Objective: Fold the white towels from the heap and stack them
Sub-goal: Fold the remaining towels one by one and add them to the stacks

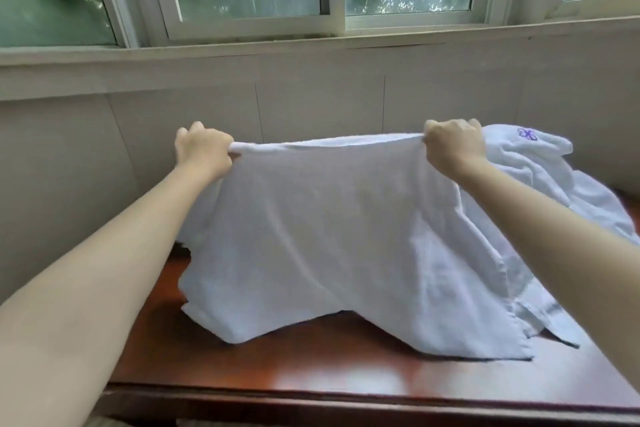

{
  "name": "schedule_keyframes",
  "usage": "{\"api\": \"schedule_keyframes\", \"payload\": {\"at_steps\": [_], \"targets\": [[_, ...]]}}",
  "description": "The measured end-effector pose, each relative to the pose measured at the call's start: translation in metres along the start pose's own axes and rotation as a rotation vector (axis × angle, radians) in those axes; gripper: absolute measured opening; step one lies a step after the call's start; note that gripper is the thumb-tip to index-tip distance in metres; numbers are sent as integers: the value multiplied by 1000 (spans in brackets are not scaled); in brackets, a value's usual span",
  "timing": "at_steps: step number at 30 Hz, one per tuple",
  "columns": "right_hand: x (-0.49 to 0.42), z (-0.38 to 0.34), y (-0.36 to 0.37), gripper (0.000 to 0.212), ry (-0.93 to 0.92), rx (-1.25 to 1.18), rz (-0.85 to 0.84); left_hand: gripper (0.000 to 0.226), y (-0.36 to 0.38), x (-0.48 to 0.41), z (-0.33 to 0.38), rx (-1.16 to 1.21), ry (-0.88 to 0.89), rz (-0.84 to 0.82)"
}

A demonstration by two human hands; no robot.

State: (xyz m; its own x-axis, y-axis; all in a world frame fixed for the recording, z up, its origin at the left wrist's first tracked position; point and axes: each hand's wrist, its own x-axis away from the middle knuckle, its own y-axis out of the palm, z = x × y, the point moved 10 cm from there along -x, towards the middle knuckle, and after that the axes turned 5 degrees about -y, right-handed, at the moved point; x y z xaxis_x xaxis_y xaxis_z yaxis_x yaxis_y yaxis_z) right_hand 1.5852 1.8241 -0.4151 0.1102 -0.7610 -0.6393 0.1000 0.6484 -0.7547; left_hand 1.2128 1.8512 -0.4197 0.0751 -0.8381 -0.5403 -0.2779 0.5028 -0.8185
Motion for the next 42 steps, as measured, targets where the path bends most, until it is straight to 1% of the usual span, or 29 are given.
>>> {"api": "schedule_keyframes", "payload": {"at_steps": [3,6,7,9,10,11,12,13,14,15,17,19,20,21,22,23,25,27,28,29,30,31,32,33,34,35,36,39,42], "targets": [[-30,14,-67,11,62,-37,241,21,-65,-12,-33,103,-76,253],[-30,22,-109,17,96,-90,413,22,-113,3,-58,260,-115,505],[-23,24,-117,19,108,-121,457,24,-121,13,-63,285,-113,560],[-3,24,-120,18,112,-208,504,40,-120,35,-68,343,-89,568],[9,22,-116,17,94,-270,503,52,-112,48,-69,420,-58,510],[23,17,-107,14,60,-347,471,56,-96,60,-68,540,-37,399],[36,10,-93,12,11,-435,401,54,-72,72,-63,646,-21,244],[51,-1,-75,11,-57,-519,298,51,-45,88,-53,674,6,61],[67,-16,-52,12,-135,-578,150,51,-16,107,-38,636,69,-138],[87,-32,-23,13,-198,-591,-53,49,18,131,-24,567,134,-340],[145,-57,50,13,-273,-496,-542,38,84,192,-1,392,231,-734],[215,-69,111,19,-358,-350,-957,45,135,255,8,133,307,-1022],[244,-70,132,20,-390,-277,-1112,46,148,277,10,42,327,-1105],[264,-67,147,16,-379,-215,-1220,45,153,289,12,3,332,-1140],[274,-62,152,9,-348,-181,-1281,43,153,293,14,-1,325,-1148],[277,-55,154,14,-309,-163,-1318,41,153,292,16,6,319,-1164],[278,-40,151,26,-170,-172,-1433,33,149,292,17,46,296,-1282],[282,-33,150,42,-10,-280,-1573,19,148,290,17,182,192,-1384],[280,-36,151,49,31,-325,-1591,16,148,281,17,253,139,-1341],[272,-40,152,53,40,-354,-1541,16,149,266,17,292,114,-1227],[256,-48,154,53,24,-377,-1412,20,150,249,17,297,105,-1070],[237,-57,154,50,-1,-393,-1236,24,150,235,17,294,87,-916],[218,-66,152,44,-39,-386,-1048,27,153,229,19,324,57,-810],[203,-76,149,38,-87,-360,-880,29,158,228,22,387,28,-756],[196,-88,148,32,-136,-350,-762,32,165,230,28,457,13,-742],[195,-102,150,32,-175,-377,-708,37,172,235,35,509,7,-751],[201,-115,157,36,-209,-417,-713,44,181,242,41,526,4,-770],[224,-138,185,43,-230,-381,-775,61,204,259,52,382,-21,-813],[221,-135,197,43,-173,-294,-721,62,211,264,53,255,-55,-830]]}}
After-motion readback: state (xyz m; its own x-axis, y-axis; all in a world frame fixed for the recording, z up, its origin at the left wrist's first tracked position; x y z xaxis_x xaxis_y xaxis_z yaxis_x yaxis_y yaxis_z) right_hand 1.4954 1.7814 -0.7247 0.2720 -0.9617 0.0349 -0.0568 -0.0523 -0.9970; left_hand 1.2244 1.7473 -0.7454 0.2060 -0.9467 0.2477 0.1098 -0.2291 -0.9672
